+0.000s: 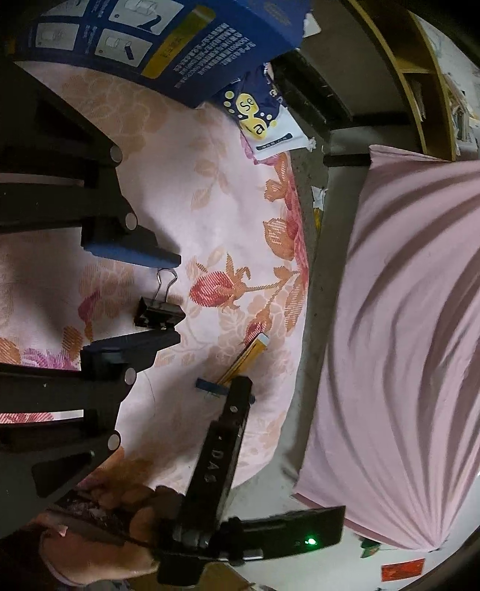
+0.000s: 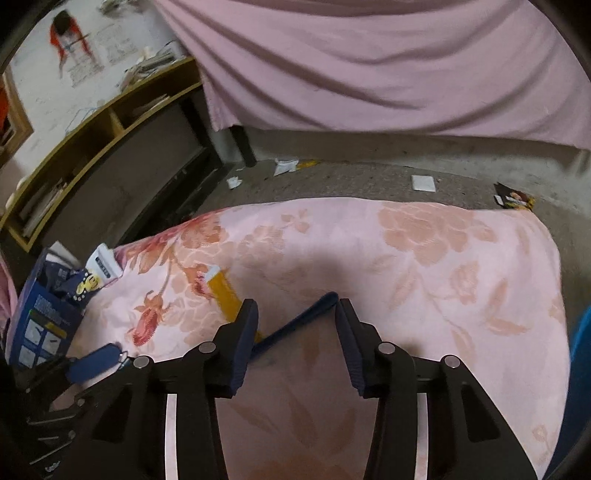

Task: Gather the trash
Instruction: 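Grasp the black binder clip with the left tool while the right tool grasps the blue pen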

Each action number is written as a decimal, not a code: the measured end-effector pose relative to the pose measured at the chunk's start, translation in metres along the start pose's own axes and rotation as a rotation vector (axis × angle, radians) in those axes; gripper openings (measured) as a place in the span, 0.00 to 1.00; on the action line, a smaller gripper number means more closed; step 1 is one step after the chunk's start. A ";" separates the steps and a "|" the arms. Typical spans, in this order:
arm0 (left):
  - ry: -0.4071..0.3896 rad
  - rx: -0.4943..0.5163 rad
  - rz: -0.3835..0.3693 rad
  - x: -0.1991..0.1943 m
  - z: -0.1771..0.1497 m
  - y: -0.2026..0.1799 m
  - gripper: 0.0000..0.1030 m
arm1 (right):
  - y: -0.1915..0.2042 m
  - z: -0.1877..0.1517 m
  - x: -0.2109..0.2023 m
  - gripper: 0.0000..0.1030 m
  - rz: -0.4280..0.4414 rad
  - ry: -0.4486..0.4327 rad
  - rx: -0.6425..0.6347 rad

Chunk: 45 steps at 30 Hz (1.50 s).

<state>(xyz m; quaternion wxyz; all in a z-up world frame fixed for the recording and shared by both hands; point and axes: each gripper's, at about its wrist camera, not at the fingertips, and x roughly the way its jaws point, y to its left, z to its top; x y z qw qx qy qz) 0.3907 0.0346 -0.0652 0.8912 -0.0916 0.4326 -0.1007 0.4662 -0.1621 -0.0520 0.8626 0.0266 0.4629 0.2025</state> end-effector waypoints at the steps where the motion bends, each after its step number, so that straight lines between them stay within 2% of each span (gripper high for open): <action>1: -0.005 -0.009 -0.009 -0.002 0.000 0.002 0.28 | 0.003 0.000 0.002 0.37 0.005 0.005 -0.013; 8: -0.045 -0.025 -0.021 -0.026 -0.011 0.007 0.28 | 0.008 0.001 0.007 0.28 0.083 0.025 -0.033; 11: -0.070 -0.025 -0.024 -0.035 -0.015 0.004 0.28 | 0.010 0.001 0.009 0.23 0.095 0.030 -0.041; 13: -0.101 -0.026 -0.030 -0.043 -0.018 0.004 0.28 | 0.012 0.001 0.011 0.14 0.108 0.036 -0.052; 15: -0.129 -0.031 -0.036 -0.050 -0.020 0.003 0.28 | 0.016 0.000 0.012 0.12 0.115 0.042 -0.070; 18: -0.159 -0.034 -0.053 -0.060 -0.023 0.004 0.28 | 0.019 -0.001 0.012 0.12 0.124 0.049 -0.087; 23: -0.093 -0.024 -0.011 -0.050 -0.022 -0.001 0.28 | 0.023 -0.003 0.013 0.10 0.147 0.059 -0.101; 31: -0.127 -0.019 0.000 -0.063 -0.032 -0.006 0.28 | 0.033 -0.015 0.004 0.08 0.164 0.071 -0.140; 37: -0.155 -0.060 0.011 -0.072 -0.034 0.002 0.28 | 0.029 -0.027 -0.006 0.07 0.191 0.081 -0.126; 45: -0.154 -0.064 0.020 -0.074 -0.037 0.000 0.28 | 0.034 -0.039 -0.019 0.07 0.203 0.078 -0.137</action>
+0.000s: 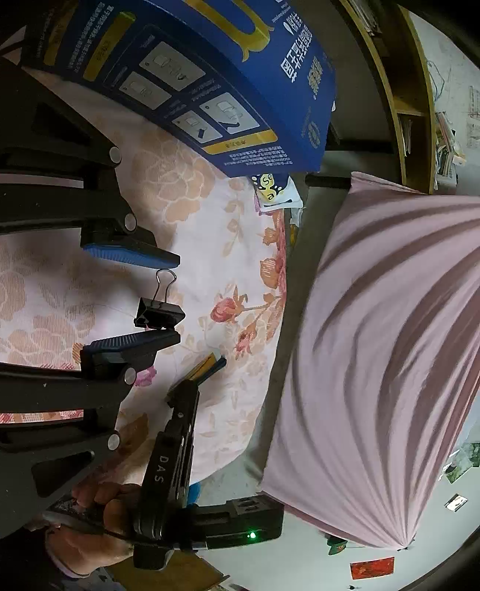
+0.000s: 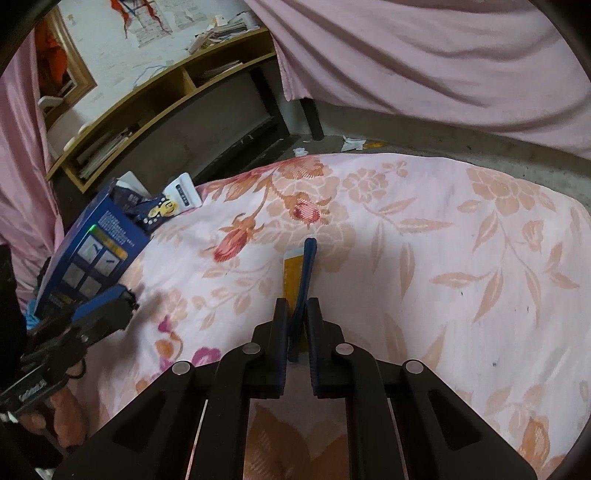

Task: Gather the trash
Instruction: 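Grasp the black binder clip with the left tool while the right tool grasps the blue pen, then grasp the yellow marker alongside the blue pen with the right tool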

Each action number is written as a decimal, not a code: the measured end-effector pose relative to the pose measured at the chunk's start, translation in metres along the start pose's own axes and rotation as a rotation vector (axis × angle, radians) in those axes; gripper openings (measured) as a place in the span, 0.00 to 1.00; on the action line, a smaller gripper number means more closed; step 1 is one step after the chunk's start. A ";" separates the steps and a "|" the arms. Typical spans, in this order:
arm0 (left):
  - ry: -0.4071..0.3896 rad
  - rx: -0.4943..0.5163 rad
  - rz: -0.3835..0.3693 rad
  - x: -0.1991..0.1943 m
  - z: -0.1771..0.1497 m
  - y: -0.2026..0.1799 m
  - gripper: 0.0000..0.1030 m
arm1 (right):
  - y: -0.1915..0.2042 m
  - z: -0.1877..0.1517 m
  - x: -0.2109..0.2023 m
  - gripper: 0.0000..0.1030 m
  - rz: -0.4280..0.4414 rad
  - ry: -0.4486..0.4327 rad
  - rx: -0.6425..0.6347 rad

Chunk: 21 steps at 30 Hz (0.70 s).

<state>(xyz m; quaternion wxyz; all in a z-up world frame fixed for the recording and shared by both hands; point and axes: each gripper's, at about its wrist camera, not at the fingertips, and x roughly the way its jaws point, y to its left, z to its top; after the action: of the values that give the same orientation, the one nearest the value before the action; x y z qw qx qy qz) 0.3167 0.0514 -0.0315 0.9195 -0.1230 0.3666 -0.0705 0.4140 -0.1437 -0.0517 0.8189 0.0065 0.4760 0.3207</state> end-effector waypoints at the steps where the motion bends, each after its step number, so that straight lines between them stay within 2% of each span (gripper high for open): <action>1: -0.002 -0.001 -0.003 0.000 0.001 0.001 0.28 | 0.000 0.000 0.000 0.07 -0.001 -0.001 -0.001; 11: -0.016 -0.004 -0.024 -0.004 0.001 0.001 0.28 | -0.003 -0.003 -0.004 0.06 0.032 -0.018 0.020; 21: -0.019 -0.005 -0.024 -0.005 0.001 0.001 0.28 | -0.003 -0.006 -0.016 0.04 0.025 -0.059 0.019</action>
<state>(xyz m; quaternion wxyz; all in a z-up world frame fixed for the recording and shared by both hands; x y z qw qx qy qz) 0.3140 0.0539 -0.0279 0.9217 -0.1303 0.3567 -0.0792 0.4058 -0.1561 -0.0438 0.8283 0.0294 0.4546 0.3260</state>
